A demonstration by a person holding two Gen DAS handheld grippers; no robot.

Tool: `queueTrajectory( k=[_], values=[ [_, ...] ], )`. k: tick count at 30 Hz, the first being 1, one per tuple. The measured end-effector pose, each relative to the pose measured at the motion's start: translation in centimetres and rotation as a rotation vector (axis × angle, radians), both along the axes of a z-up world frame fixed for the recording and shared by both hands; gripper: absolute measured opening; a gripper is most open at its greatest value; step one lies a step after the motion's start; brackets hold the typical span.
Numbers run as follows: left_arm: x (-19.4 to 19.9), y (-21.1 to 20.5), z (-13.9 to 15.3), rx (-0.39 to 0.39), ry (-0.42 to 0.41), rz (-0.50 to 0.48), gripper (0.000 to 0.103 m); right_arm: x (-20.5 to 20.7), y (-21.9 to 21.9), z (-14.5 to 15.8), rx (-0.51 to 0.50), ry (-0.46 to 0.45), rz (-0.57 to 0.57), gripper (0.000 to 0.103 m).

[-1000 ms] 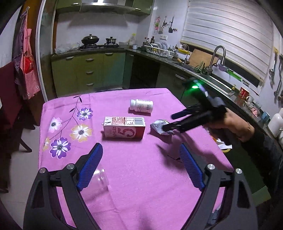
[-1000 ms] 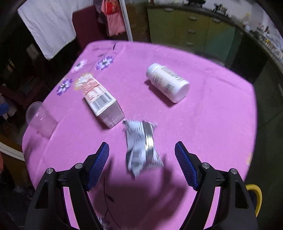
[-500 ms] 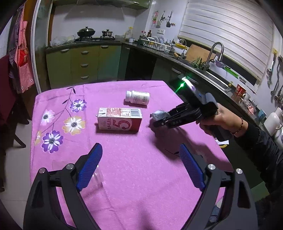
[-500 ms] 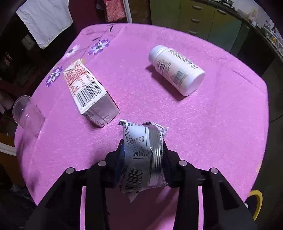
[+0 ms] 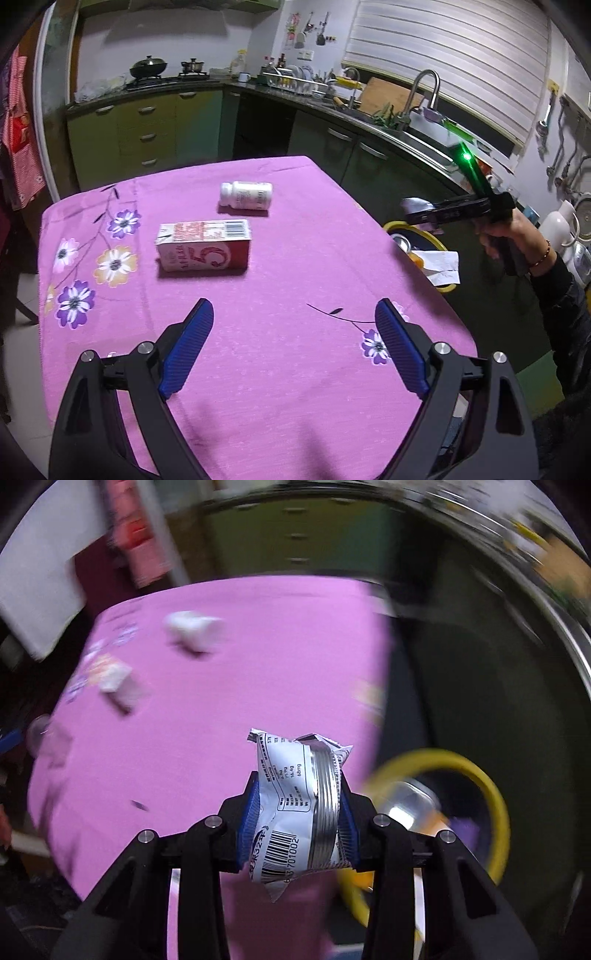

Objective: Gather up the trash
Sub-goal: 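Carry the foil packet over the bin and open the right tool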

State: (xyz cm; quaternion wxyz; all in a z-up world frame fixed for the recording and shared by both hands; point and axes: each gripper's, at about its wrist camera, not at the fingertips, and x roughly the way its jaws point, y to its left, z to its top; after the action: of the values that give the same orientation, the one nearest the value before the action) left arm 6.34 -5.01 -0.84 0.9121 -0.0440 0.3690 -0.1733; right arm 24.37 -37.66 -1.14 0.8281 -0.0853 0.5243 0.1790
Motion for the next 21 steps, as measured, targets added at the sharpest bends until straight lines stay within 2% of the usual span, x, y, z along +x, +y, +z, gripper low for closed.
queueTrajectory(
  k=[5, 9, 10, 11, 12, 14, 17, 21],
  values=[
    [0.1, -1.3, 0.0, 0.010, 0.005, -0.025, 0.085, 0.1, -8.5, -2.1, -0.060, 0.031, -0.190, 0.039],
    [0.0, -1.9, 0.3, 0.030, 0.004, -0.035, 0.085, 0.8, -12.3, -4.9, -0.073, 0.075, -0.287, 0.041],
    [0.0, -1.9, 0.3, 0.032, 0.005, -0.036, 0.085, 0.9, -12.9, -5.6, -0.084, 0.087, -0.298, 0.045],
    [0.0, -1.8, 0.4, 0.029, 0.006, -0.037, 0.087, 0.9, -13.7, -6.3, -0.088, 0.103, -0.311, 0.058],
    [0.0, -1.7, 0.5, 0.025, 0.008, -0.038, 0.088, 0.8, -14.2, -6.7, -0.086, 0.099, -0.326, 0.063],
    [0.1, -1.4, 0.5, 0.014, 0.018, -0.040, 0.088, 0.3, -14.6, -6.7, -0.088, 0.083, -0.336, 0.063],
    [0.2, -0.6, 0.9, 0.014, 0.026, -0.036, 0.088, -1.2, -14.5, -5.1, -0.067, 0.020, -0.344, 0.063],
    [0.2, 2.0, 2.4, 0.029, 0.055, -0.010, 0.088, -3.9, -11.8, -2.6, -0.028, -0.073, -0.289, 0.068]
  ],
)
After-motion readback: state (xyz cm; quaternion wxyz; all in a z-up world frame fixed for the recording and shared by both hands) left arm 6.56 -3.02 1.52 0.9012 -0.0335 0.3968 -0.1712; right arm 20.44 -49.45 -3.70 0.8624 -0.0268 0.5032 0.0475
